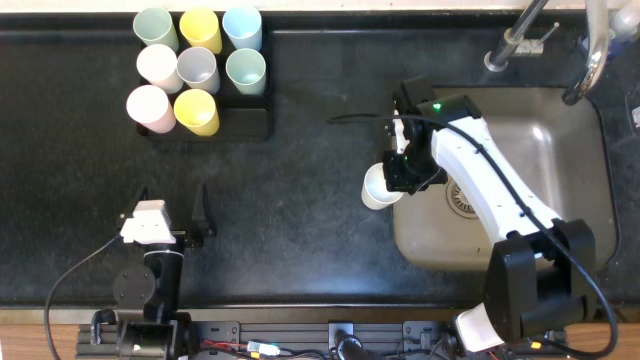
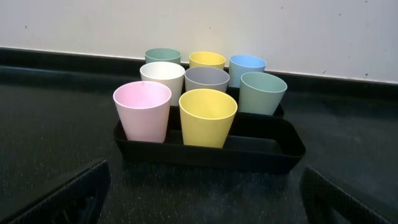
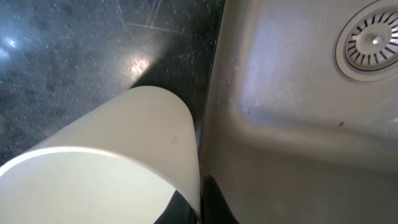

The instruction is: Store Cups

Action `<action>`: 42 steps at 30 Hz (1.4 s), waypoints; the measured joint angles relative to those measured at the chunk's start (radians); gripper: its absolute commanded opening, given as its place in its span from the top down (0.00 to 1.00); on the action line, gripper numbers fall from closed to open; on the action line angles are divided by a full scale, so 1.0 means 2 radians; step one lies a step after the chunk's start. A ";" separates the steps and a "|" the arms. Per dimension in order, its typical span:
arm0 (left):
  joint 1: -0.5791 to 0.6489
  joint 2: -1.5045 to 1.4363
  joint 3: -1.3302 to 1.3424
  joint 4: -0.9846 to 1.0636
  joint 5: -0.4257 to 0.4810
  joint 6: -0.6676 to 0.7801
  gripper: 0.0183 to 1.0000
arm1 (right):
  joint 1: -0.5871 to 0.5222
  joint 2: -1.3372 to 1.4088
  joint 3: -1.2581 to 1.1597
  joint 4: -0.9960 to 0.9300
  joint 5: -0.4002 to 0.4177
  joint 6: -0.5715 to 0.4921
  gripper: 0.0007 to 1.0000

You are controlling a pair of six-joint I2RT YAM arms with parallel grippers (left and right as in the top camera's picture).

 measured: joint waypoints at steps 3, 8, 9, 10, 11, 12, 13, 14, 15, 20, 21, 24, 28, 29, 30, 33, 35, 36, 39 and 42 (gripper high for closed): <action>0.000 0.000 0.000 0.000 0.000 0.000 0.00 | 0.000 -0.002 0.000 0.007 -0.002 0.000 0.96; 0.000 0.000 0.000 0.000 0.000 0.000 0.00 | 0.001 -0.006 0.019 0.010 -0.023 0.000 0.96; 0.000 0.000 0.000 0.000 0.000 0.000 0.00 | 0.002 -0.006 0.036 0.011 -0.025 0.000 0.96; 0.000 0.000 0.000 0.000 0.000 0.000 0.00 | 0.003 -0.006 0.054 0.011 -0.026 0.001 0.96; 0.000 0.000 0.000 0.000 0.000 0.000 0.00 | 0.006 -0.006 0.077 0.012 -0.027 0.001 0.96; 0.000 0.000 0.000 0.000 0.000 0.000 0.00 | 0.010 -0.006 0.104 0.014 -0.028 0.002 0.96; 0.000 0.000 0.000 0.000 0.000 0.000 0.00 | 0.016 -0.006 0.134 0.014 -0.029 0.003 0.96; 0.000 0.000 0.000 0.000 0.000 0.000 0.00 | 0.022 -0.005 0.163 0.013 -0.030 0.005 0.96; 0.000 0.000 0.000 0.000 0.000 0.000 0.00 | 0.029 -0.004 0.191 0.009 -0.031 0.008 0.96; 0.000 0.000 0.000 0.000 0.000 0.000 0.00 | 0.074 0.033 0.337 -0.018 -0.037 0.025 0.96; 0.000 0.000 0.000 0.000 0.000 0.000 0.00 | 0.084 0.046 0.361 -0.020 -0.037 0.028 0.96; 0.000 0.000 0.000 0.000 0.000 0.000 0.00 | 0.109 0.091 0.420 -0.020 -0.037 0.032 0.96; 0.000 0.000 0.000 0.000 0.000 0.000 0.00 | 0.135 0.146 0.459 -0.020 -0.037 0.038 0.96; 0.000 0.000 0.000 0.000 0.000 0.000 0.00 | 0.139 0.156 0.461 -0.020 -0.037 0.041 0.96; 0.000 0.000 0.000 0.000 0.000 0.000 0.00 | 0.144 0.166 0.462 -0.020 -0.036 0.042 0.96; 0.000 0.000 0.000 0.000 0.000 0.000 0.00 | 0.154 0.190 0.462 -0.015 -0.036 0.047 0.96; 0.000 0.000 0.000 0.000 0.000 0.000 0.00 | 0.159 0.201 0.462 -0.007 -0.036 0.053 0.96; 0.000 0.000 0.000 0.000 0.000 0.000 0.00 | 0.160 0.205 0.462 -0.003 -0.036 0.056 0.96; 0.000 0.000 0.000 0.000 0.000 0.000 0.00 | 0.164 0.213 0.462 0.002 -0.035 0.065 0.96; 0.000 0.000 0.000 0.000 0.000 0.000 0.00 | 0.166 0.220 0.462 0.005 -0.030 0.072 0.96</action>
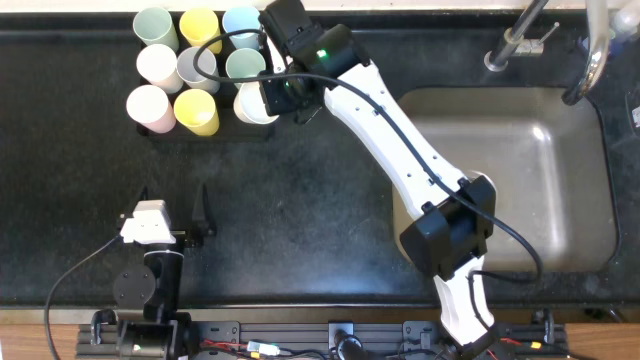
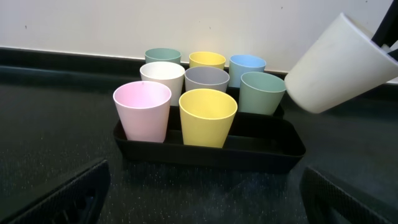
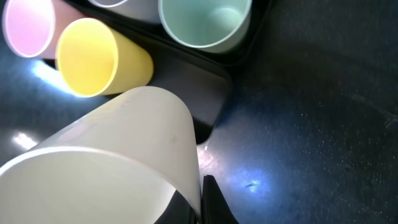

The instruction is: Store Cups

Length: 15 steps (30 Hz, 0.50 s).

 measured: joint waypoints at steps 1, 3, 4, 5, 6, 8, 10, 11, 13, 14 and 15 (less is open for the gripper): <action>0.000 0.000 0.000 0.000 0.000 0.000 0.00 | 0.000 0.002 0.000 0.001 0.003 0.002 0.96; 0.000 0.000 0.000 0.000 0.000 0.000 0.00 | 0.001 0.008 0.000 0.006 0.007 0.005 0.96; 0.000 0.000 0.000 0.000 0.000 0.000 0.00 | 0.001 0.011 0.000 0.008 0.008 0.006 0.96; 0.000 0.000 0.000 0.000 0.000 0.000 0.00 | 0.001 0.014 0.000 0.012 0.009 0.008 0.96; 0.000 0.000 0.000 0.000 0.000 0.000 0.00 | 0.001 0.016 0.000 0.015 0.009 0.009 0.96; 0.000 0.000 0.000 0.000 0.000 0.000 0.00 | 0.002 0.023 0.000 0.024 0.010 0.010 0.96; 0.000 0.000 0.000 0.000 0.000 0.000 0.00 | 0.002 0.029 0.000 0.030 0.011 0.011 0.96; 0.000 0.000 0.000 0.000 0.000 0.000 0.00 | 0.003 0.032 0.000 0.032 0.012 0.012 0.96; 0.000 0.000 0.000 0.000 0.000 0.000 0.00 | 0.006 0.040 0.000 0.034 0.012 0.013 0.96; 0.000 0.000 0.000 0.000 0.000 0.000 0.00 | 0.007 0.044 0.000 0.035 0.012 0.013 0.96; 0.000 0.000 0.000 0.000 0.000 0.000 0.00 | 0.009 0.048 0.000 0.036 0.013 0.013 0.96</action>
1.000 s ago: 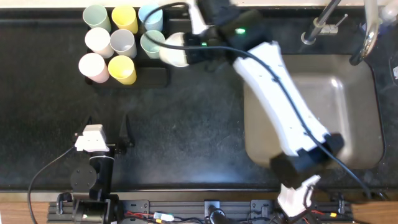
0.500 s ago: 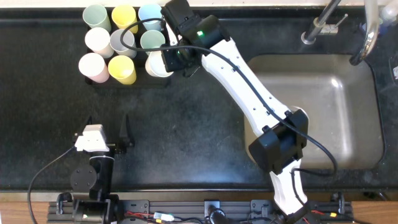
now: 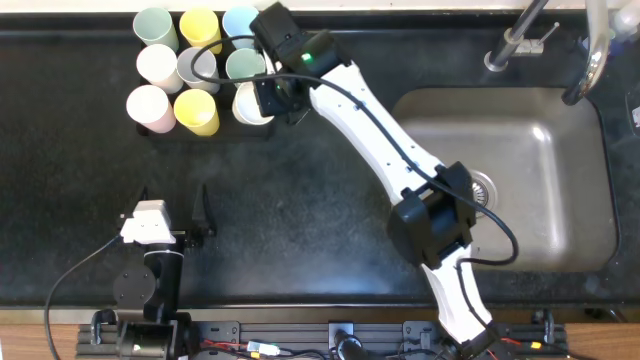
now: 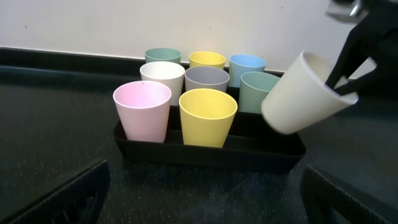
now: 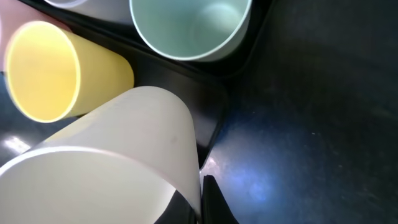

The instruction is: Store Cups

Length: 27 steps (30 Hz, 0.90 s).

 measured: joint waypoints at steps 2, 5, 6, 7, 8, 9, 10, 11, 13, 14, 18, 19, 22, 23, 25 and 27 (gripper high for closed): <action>0.000 0.000 0.000 0.000 0.000 0.000 0.00 | 0.003 0.008 0.000 0.001 0.001 0.002 0.96; 0.000 0.000 0.000 0.000 0.000 0.000 0.00 | 0.006 0.015 0.000 0.003 0.001 0.003 0.96; 0.000 0.000 0.000 0.000 0.000 0.000 0.00 | 0.007 0.016 0.000 0.004 0.002 0.004 0.96; 0.000 0.000 0.000 0.000 0.000 0.000 0.00 | 0.008 0.017 0.000 0.005 0.002 0.004 0.96; 0.000 0.000 0.000 0.000 0.000 0.000 0.00 | 0.008 0.019 0.000 0.007 0.002 0.004 0.96; 0.000 0.000 0.000 0.000 0.000 0.000 0.00 | 0.008 0.020 0.000 0.010 0.002 0.005 0.96; 0.000 0.000 0.000 0.000 0.000 0.000 0.00 | 0.008 0.021 0.000 0.012 0.003 0.007 0.96; 0.000 0.000 0.000 0.000 0.000 0.000 0.00 | 0.008 0.023 0.000 0.015 0.005 0.007 0.96; 0.000 0.000 0.000 0.000 0.000 0.000 0.00 | 0.008 0.026 0.000 0.018 0.009 0.009 0.96; 0.000 0.000 0.000 0.000 0.000 0.000 0.00 | 0.008 0.029 0.000 0.018 0.010 0.009 0.96; 0.000 0.000 0.000 0.000 0.000 0.000 0.00 | 0.008 0.034 0.000 0.016 0.020 0.013 0.96; 0.000 0.000 0.000 0.000 0.000 0.000 0.00 | 0.008 0.034 0.000 0.016 0.023 0.015 0.96; 0.000 0.000 0.000 0.000 0.000 0.000 0.00 | 0.008 0.034 0.000 0.017 0.031 0.017 0.96; 0.000 0.000 0.000 0.000 0.000 0.000 0.00 | 0.008 0.034 0.000 0.017 0.034 0.018 0.96; 0.000 0.000 0.000 0.000 0.000 0.000 0.00 | 0.008 0.034 0.000 0.019 0.036 0.019 0.96; 0.000 0.000 0.000 0.000 0.000 0.000 0.00 | 0.008 0.034 0.000 0.019 0.037 0.020 0.96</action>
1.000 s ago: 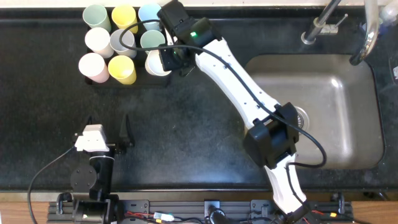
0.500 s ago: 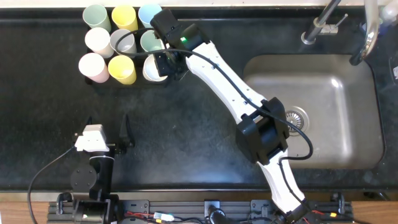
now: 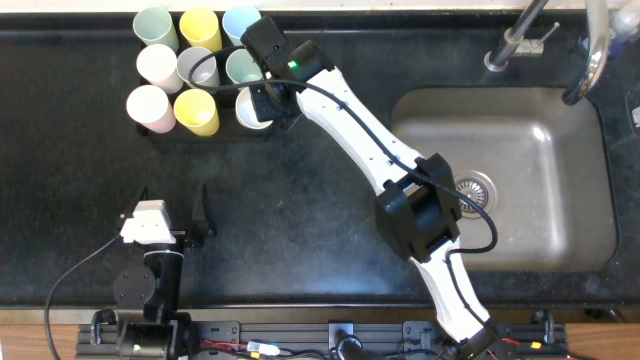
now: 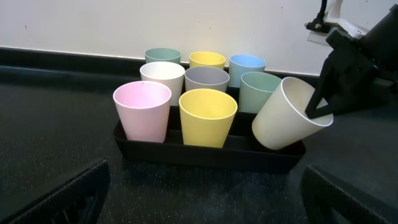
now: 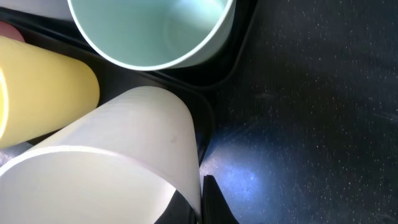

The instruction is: Store Cups

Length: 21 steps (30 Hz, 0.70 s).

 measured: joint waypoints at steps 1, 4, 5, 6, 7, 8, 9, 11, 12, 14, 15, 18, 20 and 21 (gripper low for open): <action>0.000 0.000 0.000 0.000 0.000 0.000 0.00 | 0.000 0.000 0.000 0.000 0.002 0.000 0.96; 0.000 0.000 0.000 0.000 0.000 0.000 0.00 | 0.000 0.000 0.000 -0.002 0.002 0.000 0.96; 0.000 0.000 0.000 0.000 0.000 0.000 0.00 | 0.000 0.000 0.000 -0.002 0.002 0.000 0.96; 0.000 0.000 0.000 0.000 0.000 0.000 0.00 | 0.000 0.000 0.000 -0.001 0.002 0.000 0.96; 0.000 0.000 0.000 0.000 0.000 0.000 0.00 | 0.000 0.000 0.000 0.000 0.002 0.000 0.96; 0.000 0.000 0.000 0.000 0.000 0.000 0.00 | 0.000 0.000 0.000 0.002 0.002 0.000 0.96; 0.000 0.000 0.000 0.000 0.000 0.000 0.00 | 0.000 0.000 0.000 0.003 0.003 0.000 0.96; 0.000 0.000 0.000 0.000 0.000 0.000 0.00 | 0.001 0.000 0.000 0.006 0.003 0.000 0.96; 0.000 0.000 0.000 0.000 0.000 0.000 0.00 | 0.002 0.000 0.000 0.006 0.004 0.000 0.96; 0.000 0.000 0.000 0.000 0.000 0.000 0.00 | 0.005 0.001 0.000 0.009 0.003 0.000 0.96; 0.000 0.000 0.000 0.000 0.000 0.000 0.00 | 0.007 0.002 0.000 0.010 0.004 0.000 0.96; 0.000 0.000 0.000 0.000 0.000 0.000 0.00 | 0.012 0.009 0.000 0.009 0.004 0.000 0.96; 0.000 0.000 0.000 0.000 0.000 0.000 0.00 | 0.014 0.016 0.000 0.010 0.004 0.000 0.96; 0.000 0.000 0.000 0.000 0.000 0.000 0.00 | 0.014 0.020 0.000 0.009 0.006 0.000 0.96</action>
